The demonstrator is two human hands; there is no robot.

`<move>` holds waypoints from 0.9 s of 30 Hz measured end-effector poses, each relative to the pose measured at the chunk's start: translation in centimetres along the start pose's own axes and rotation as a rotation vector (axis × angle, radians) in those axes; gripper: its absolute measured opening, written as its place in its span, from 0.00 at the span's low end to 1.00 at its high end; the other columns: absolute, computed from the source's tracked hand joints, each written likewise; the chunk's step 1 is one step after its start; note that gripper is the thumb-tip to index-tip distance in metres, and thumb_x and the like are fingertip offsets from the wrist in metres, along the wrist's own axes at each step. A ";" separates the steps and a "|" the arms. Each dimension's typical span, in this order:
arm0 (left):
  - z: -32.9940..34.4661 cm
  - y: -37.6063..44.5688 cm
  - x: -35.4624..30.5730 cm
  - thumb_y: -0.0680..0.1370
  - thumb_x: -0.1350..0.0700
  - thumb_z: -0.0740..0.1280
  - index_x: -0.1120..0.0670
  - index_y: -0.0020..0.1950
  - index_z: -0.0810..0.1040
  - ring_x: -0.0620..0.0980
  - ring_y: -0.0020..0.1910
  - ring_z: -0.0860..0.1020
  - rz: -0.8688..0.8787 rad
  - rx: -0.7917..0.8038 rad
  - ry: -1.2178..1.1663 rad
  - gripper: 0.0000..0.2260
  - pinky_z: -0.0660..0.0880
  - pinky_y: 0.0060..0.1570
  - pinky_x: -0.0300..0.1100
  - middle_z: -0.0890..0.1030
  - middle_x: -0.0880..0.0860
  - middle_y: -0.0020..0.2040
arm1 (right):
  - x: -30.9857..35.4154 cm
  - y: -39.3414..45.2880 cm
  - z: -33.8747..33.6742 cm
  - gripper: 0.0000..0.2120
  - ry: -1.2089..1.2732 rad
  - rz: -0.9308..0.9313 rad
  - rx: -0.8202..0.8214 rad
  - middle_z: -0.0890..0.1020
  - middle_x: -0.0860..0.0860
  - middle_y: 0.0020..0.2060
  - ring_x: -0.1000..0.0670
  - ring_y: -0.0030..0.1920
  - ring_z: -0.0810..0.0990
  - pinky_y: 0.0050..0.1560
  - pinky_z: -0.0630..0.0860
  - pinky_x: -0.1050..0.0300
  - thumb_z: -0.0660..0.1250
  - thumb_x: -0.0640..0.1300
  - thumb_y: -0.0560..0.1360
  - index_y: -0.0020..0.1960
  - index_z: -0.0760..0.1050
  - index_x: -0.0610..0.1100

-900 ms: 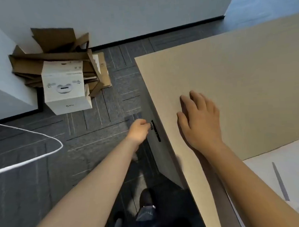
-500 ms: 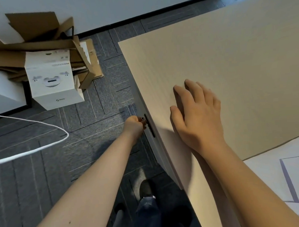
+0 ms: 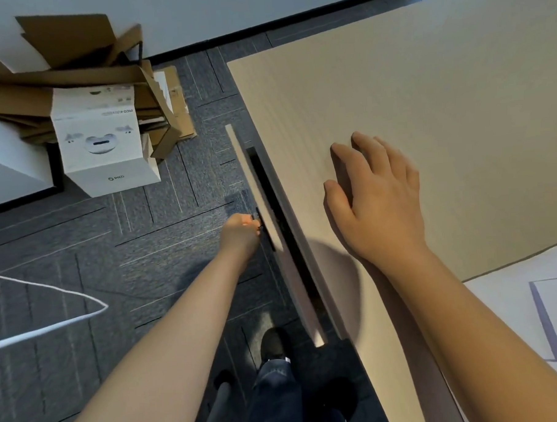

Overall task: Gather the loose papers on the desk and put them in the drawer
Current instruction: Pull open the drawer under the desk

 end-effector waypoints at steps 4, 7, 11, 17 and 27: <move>-3.7 -1.9 1.1 0.76 0.66 0.57 0.65 0.48 0.76 0.57 0.42 0.75 -0.027 -0.146 -0.080 0.08 0.71 0.44 0.44 0.77 0.59 0.40 | 0.2 -0.2 -0.2 0.24 -0.006 -0.009 -0.006 0.67 0.43 0.71 0.41 0.72 0.60 0.72 0.53 0.45 0.54 0.49 0.75 0.68 0.66 0.43; -5.0 -4.7 1.3 0.78 0.57 0.59 0.64 0.65 0.70 0.59 0.61 0.73 0.051 -0.258 -0.031 0.18 0.69 0.58 0.47 0.75 0.62 0.61 | 0.6 -0.7 -0.3 0.23 -0.011 -0.005 -0.022 0.70 0.41 0.68 0.40 0.70 0.65 0.71 0.58 0.45 0.54 0.48 0.74 0.66 0.69 0.40; -3.1 -7.7 1.9 0.74 0.58 0.66 0.61 0.70 0.64 0.60 0.67 0.69 0.204 -0.167 0.008 0.26 0.67 0.65 0.49 0.69 0.62 0.68 | 1.9 -2.5 -0.3 0.19 0.036 -0.069 -0.025 0.75 0.39 0.64 0.37 0.65 0.70 0.66 0.64 0.43 0.57 0.43 0.73 0.61 0.73 0.37; -2.8 -9.6 2.0 0.73 0.67 0.61 0.59 0.73 0.58 0.58 0.69 0.64 0.263 -0.118 0.229 0.29 0.62 0.67 0.46 0.65 0.60 0.71 | 2.4 -4.3 0.0 0.17 0.049 -0.113 -0.002 0.73 0.40 0.66 0.39 0.67 0.68 0.68 0.63 0.45 0.59 0.40 0.75 0.63 0.72 0.39; -8.2 -10.0 4.2 0.74 0.72 0.54 0.58 0.76 0.46 0.58 0.74 0.56 0.240 -0.236 0.411 0.33 0.56 0.72 0.47 0.55 0.60 0.75 | 3.2 -5.1 0.9 0.18 0.050 -0.066 -0.026 0.71 0.37 0.66 0.36 0.67 0.67 0.68 0.60 0.44 0.57 0.37 0.74 0.63 0.71 0.35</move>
Point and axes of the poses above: each hand's wrist, its own y-axis towards the middle knuckle, its own z-axis out of the palm, x = y × z, the point moved 5 cm from there along y, towards the middle knuckle
